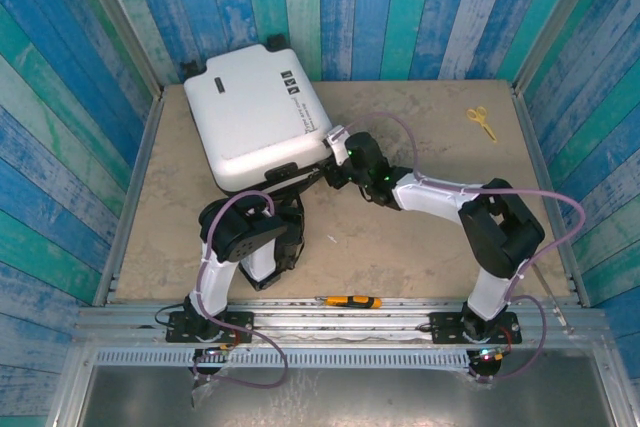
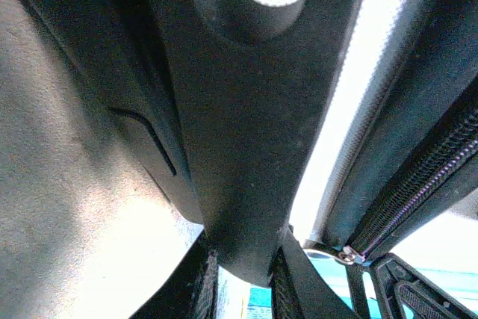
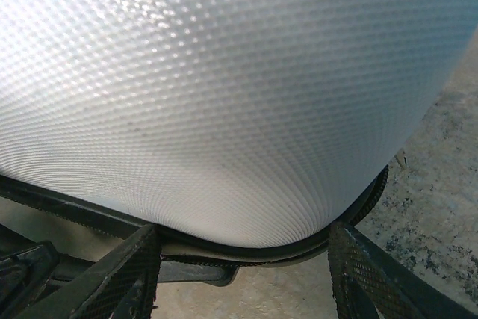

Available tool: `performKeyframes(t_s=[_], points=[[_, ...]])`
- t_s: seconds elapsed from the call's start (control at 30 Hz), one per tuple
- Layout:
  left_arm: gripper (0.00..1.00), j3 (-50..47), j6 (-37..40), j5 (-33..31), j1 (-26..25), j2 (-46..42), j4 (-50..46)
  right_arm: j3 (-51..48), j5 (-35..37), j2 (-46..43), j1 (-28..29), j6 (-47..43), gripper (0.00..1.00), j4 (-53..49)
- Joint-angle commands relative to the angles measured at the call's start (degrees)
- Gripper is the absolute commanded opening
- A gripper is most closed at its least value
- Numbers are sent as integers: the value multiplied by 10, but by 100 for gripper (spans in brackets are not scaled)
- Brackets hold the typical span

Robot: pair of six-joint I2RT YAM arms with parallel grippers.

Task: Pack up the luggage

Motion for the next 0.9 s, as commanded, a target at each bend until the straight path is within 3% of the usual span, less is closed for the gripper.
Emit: performKeyframes(t_s=[0.0,0.3,0.87], points=[[0,-26,35,154,-20,91,-163,-17,-44,10,36,21,61,11],[0,-17,38,157,-20,91,-167,-140,23,-55,68,66,65,128],[0,-18,38,158,-20,89,-166,-124,133,29,82,95,55,256]])
